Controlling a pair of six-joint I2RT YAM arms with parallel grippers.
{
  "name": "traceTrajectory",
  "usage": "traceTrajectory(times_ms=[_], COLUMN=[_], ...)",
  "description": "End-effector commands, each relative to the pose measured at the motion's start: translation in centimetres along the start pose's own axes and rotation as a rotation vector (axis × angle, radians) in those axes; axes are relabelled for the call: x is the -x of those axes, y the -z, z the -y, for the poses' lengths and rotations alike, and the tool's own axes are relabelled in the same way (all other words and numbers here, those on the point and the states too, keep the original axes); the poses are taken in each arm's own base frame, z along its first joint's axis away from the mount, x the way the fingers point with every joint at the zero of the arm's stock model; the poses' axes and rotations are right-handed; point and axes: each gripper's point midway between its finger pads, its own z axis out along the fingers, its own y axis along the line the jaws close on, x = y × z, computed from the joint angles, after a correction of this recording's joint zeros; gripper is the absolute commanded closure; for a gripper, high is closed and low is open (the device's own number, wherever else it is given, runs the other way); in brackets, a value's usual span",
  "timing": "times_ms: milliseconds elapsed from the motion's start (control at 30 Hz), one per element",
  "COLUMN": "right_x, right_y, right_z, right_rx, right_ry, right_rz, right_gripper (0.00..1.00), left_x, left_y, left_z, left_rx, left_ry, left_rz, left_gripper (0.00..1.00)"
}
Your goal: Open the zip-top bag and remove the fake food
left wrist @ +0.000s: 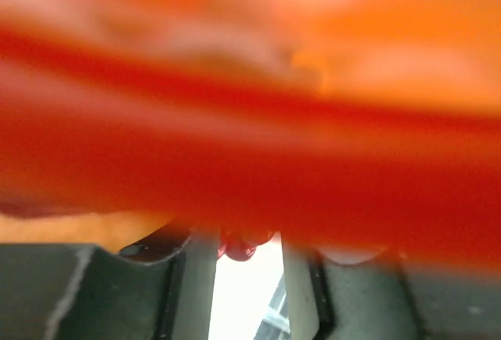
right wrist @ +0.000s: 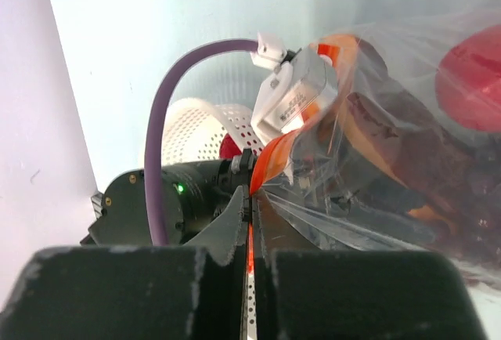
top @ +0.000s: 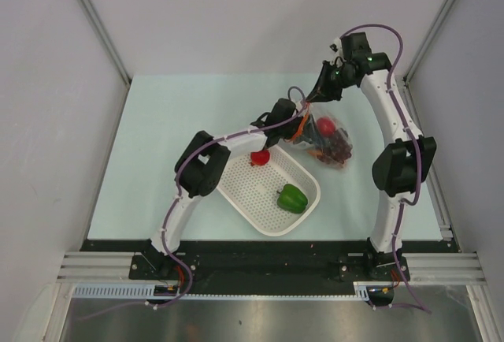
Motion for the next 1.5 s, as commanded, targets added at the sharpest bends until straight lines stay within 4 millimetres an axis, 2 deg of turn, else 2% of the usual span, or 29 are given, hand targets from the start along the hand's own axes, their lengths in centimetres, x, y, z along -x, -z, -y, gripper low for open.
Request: traceTrajectory(times_ms=[0, 200, 367, 467, 667, 833, 867, 967, 1067, 1167, 1267, 1467], right_x=[1.4, 0.6, -0.5, -1.1, -1.0, -0.8, -0.8, -0.9, -1.0, -1.4, -1.6, -1.8], right_y=[0.7, 0.5, 0.3, 0.2, 0.9, 1.0, 1.1, 0.8, 0.8, 0.5, 0.3, -0.3], right_z=[-2.2, -1.5, -0.4, 0.3, 1.5, 2.2, 2.1, 1.9, 1.7, 1.3, 1.0, -0.3], right_rx=[0.057, 0.038, 0.025, 0.023, 0.013, 0.005, 0.006, 0.018, 0.024, 0.03, 0.035, 0.08], right_ry=[0.029, 0.032, 0.015, -0.002, -0.021, -0.038, -0.041, -0.054, -0.059, -0.06, -0.062, -0.092], right_rz=[0.033, 0.013, 0.0, -0.008, 0.008, 0.012, 0.013, 0.01, 0.008, -0.001, -0.004, -0.013], right_gripper=[1.0, 1.0, 1.0, 1.0, 1.0, 1.0, 1.0, 1.0, 1.0, 1.0, 1.0, 1.0], left_x=[-1.0, -3.0, -4.2, -5.0, -6.1, -6.5, -6.8, -6.8, -6.5, -6.2, -6.0, -7.0], left_y=[0.7, 1.9, 1.7, 1.7, 2.0, 1.2, 0.9, 0.1, -0.4, -0.8, -1.3, -2.2], left_z=[1.1, 0.7, 1.5, 1.7, 1.1, 1.6, 1.2, 1.6, 2.0, 2.1, 1.9, 1.3], left_rx=[0.006, 0.006, -0.049, -0.07, -0.073, -0.084, -0.078, -0.104, -0.119, -0.129, -0.126, -0.117], left_ry=[-0.063, -0.106, -0.114, -0.114, -0.1, -0.111, -0.103, -0.085, -0.074, -0.054, -0.038, -0.007], left_rz=[-0.032, -0.091, -0.142, -0.178, -0.203, -0.225, -0.235, -0.227, -0.2, -0.182, -0.165, -0.171], left_gripper=[0.57, 0.45, 0.48, 0.56, 0.51, 0.51, 0.51, 0.52, 0.59, 0.61, 0.58, 0.51])
